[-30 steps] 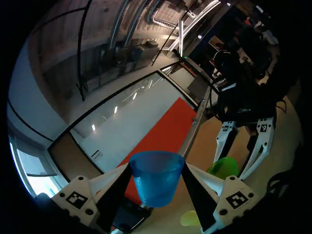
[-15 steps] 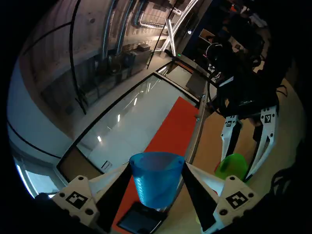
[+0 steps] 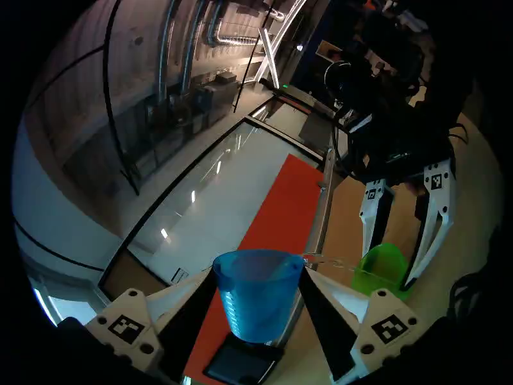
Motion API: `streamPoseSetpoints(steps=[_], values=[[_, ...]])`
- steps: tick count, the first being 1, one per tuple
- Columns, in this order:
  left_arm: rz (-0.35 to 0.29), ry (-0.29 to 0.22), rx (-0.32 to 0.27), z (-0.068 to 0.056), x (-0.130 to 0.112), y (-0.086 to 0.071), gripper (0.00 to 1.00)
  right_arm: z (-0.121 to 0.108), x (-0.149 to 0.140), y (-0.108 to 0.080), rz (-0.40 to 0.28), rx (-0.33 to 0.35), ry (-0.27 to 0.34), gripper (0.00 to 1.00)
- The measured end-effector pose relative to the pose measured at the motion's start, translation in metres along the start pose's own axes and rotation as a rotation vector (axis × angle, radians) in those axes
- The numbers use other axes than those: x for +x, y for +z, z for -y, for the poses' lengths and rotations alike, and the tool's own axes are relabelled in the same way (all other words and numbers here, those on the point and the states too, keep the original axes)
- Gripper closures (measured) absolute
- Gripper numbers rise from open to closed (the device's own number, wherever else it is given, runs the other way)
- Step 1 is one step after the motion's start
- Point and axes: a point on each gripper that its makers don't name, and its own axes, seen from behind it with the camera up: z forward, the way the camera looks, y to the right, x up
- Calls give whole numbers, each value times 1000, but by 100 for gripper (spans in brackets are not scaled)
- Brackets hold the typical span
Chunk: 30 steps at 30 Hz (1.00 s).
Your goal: Pour water
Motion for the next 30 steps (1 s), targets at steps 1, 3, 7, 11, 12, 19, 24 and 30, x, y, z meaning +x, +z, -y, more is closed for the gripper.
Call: streamPoseSetpoints(steps=[1,3,7,11,12,19,24,30], values=[[0,5,0,1,0,0,13,0,0,0,0,0,0,9],[-1,15,0,2,1,0,13,0,1,0,-1,1,0,9],[-2,34,-2,2,2,0,13,1,1,1,-2,2,0,9],[-1,56,-3,1,2,1,13,1,1,1,-3,3,0,9],[-1,61,-3,1,2,1,13,1,1,1,-3,4,0,9],[2,105,-1,0,4,2,13,1,2,0,-6,4,-2,10],[-2,129,4,3,8,1,13,2,3,0,-6,2,-4,10],[-1,163,6,4,10,0,13,2,4,-1,-8,1,-6,10]])
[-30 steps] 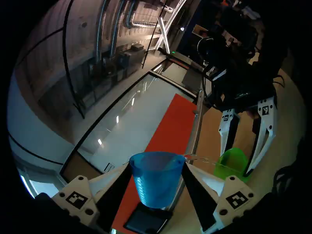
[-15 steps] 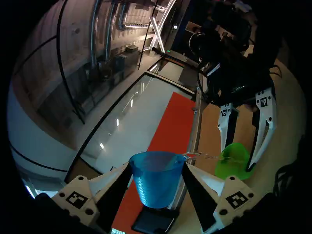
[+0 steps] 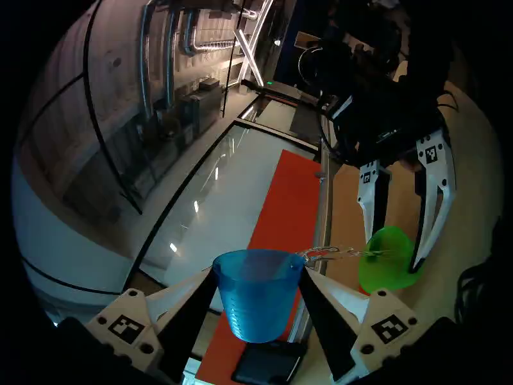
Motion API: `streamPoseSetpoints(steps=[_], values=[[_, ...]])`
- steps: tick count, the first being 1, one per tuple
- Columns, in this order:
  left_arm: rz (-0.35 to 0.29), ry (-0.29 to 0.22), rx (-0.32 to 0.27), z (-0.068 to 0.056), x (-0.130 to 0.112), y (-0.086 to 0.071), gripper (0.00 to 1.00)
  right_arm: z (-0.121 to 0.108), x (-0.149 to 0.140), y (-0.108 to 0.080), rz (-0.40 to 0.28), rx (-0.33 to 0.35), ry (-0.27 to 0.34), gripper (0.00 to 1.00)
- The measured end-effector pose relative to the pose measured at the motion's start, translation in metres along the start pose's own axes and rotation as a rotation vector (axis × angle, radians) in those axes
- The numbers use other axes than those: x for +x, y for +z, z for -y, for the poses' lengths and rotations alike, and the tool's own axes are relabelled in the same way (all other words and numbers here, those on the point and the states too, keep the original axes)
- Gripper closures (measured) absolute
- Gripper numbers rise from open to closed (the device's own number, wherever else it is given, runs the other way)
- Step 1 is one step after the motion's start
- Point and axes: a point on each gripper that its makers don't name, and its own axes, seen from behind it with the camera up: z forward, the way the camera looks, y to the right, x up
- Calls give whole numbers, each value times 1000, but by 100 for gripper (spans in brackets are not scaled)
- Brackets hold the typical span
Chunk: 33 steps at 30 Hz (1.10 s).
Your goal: Pour water
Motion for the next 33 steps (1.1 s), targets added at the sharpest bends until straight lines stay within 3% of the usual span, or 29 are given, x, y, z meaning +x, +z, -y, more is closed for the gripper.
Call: streamPoseSetpoints(steps=[33], values=[[-10,195,23,8,12,2,13,-2,7,-6,-13,-9,-13,10]])
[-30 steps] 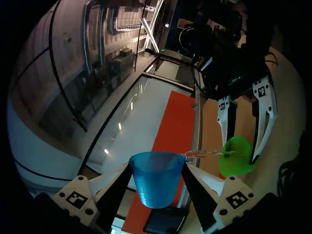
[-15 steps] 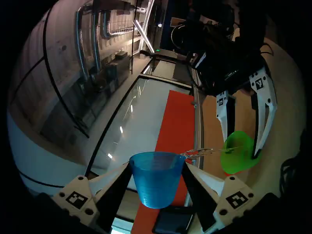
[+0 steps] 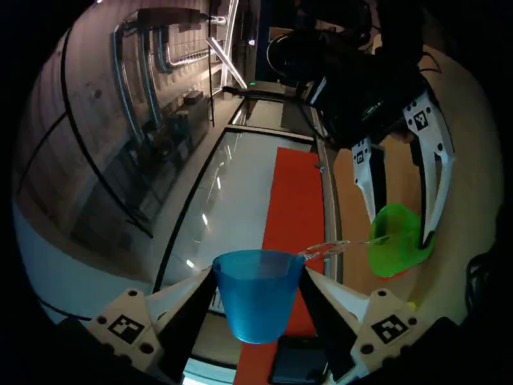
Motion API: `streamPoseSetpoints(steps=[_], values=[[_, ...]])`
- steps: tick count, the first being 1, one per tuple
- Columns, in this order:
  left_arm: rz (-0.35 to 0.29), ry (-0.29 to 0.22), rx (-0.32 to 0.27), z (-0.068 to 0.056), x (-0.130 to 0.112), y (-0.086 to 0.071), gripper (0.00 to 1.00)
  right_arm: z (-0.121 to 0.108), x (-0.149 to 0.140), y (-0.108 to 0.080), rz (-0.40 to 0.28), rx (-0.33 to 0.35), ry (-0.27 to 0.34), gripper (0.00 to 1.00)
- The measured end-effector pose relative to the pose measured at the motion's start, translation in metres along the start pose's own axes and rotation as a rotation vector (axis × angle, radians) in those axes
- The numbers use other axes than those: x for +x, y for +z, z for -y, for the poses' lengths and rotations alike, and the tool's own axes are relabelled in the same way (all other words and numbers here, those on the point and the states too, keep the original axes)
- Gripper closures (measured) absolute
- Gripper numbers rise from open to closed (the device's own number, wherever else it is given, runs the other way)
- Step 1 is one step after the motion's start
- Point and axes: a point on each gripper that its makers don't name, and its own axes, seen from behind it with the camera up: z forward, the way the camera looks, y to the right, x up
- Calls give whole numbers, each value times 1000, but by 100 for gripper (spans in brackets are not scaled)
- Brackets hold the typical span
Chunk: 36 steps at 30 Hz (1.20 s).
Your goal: Pour water
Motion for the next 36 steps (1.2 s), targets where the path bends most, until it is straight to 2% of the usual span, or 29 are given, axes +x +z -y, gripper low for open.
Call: streamPoseSetpoints(steps=[24,36], values=[[-17,139,22,6,10,1,13,0,1,0,-12,-4,1,10],[-30,217,29,4,17,2,13,-1,3,-1,-15,-9,4,10]])
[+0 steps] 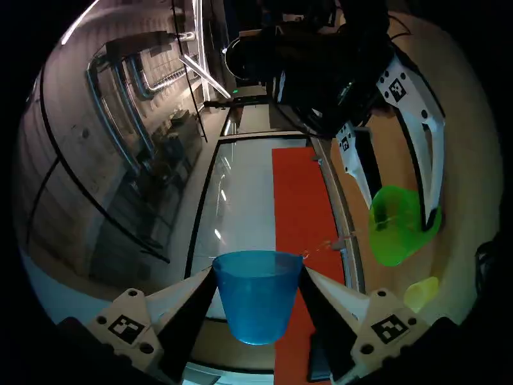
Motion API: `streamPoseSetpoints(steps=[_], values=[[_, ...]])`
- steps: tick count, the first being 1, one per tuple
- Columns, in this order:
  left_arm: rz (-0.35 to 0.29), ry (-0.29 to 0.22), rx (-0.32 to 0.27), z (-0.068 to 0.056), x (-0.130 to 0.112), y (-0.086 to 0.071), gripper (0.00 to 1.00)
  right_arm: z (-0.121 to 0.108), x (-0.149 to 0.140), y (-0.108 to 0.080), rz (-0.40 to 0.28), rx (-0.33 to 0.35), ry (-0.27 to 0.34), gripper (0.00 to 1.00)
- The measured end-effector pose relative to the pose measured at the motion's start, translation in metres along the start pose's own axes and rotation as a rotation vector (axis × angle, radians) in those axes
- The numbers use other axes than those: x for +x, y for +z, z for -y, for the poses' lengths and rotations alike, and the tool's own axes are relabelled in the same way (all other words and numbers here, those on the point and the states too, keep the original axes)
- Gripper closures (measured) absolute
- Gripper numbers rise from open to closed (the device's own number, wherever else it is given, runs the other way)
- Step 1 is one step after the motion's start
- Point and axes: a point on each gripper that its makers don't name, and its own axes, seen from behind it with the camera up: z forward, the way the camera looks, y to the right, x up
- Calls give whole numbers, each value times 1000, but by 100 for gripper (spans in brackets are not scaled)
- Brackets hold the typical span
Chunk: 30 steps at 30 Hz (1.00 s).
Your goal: Pour water
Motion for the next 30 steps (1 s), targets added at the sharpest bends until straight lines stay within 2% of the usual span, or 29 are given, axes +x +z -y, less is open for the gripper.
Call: streamPoseSetpoints(steps=[12,21,24,27,30], values=[[-13,91,11,-3,7,-1,13,-3,0,-2,-9,-8,9,10],[-16,97,17,-3,10,-1,13,-6,1,-3,-13,-12,10,10],[-17,85,17,-3,9,0,13,-7,1,-3,-13,-13,9,10],[-15,46,14,-4,7,1,13,-7,2,-4,-15,-16,10,10],[-12,-16,11,-3,4,2,13,-7,3,-4,-17,-16,12,10]])
